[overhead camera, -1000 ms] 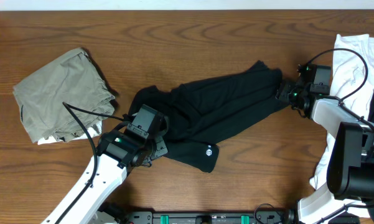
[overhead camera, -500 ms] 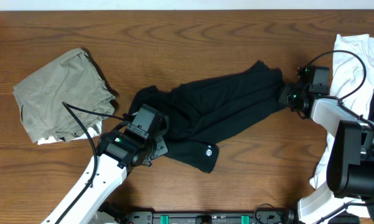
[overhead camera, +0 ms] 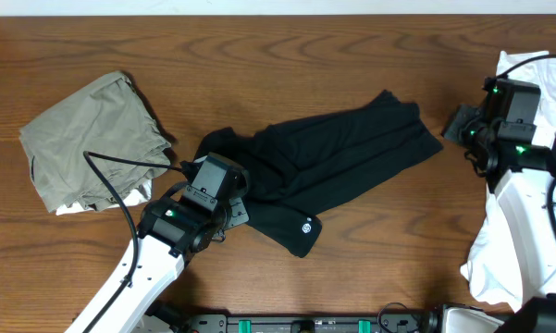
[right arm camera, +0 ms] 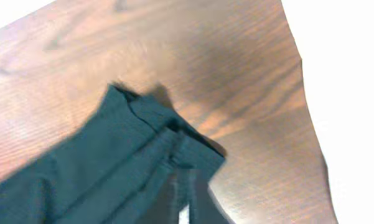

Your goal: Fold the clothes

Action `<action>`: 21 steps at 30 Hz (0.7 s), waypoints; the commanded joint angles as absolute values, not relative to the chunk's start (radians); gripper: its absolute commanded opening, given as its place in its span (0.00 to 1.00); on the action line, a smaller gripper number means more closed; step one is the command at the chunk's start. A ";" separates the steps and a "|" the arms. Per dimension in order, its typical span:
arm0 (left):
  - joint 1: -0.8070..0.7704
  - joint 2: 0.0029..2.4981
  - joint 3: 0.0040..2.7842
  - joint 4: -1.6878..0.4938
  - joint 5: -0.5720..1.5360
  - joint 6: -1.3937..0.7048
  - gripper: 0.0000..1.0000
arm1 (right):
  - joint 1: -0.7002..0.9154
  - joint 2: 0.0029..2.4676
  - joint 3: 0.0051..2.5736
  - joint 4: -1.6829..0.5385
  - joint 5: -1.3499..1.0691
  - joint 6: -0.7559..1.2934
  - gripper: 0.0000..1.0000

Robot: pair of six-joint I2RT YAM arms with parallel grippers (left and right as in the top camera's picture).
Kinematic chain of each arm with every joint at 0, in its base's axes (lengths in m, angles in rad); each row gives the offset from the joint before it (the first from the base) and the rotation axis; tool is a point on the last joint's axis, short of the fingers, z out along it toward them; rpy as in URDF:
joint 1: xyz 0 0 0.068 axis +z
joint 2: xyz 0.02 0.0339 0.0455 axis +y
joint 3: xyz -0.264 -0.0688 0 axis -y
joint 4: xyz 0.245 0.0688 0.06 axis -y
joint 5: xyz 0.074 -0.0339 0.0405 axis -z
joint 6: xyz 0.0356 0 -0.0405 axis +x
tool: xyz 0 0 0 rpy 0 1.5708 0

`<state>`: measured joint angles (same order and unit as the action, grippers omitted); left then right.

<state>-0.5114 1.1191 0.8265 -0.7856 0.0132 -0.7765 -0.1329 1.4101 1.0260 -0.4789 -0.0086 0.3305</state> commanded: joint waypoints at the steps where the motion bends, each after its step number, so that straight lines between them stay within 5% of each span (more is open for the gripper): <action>1: -0.506 1.110 0.838 -0.788 -0.020 -0.756 0.06 | -0.142 1.486 1.017 -0.498 0.023 0.313 0.20; 4: -0.506 1.110 0.839 -0.788 -0.020 -0.756 0.06 | -0.142 1.578 1.017 -0.463 -0.042 0.313 0.31; 21: -0.506 1.110 0.839 -0.786 -0.019 -0.756 0.06 | -0.109 1.905 1.017 -0.205 -0.125 0.314 0.35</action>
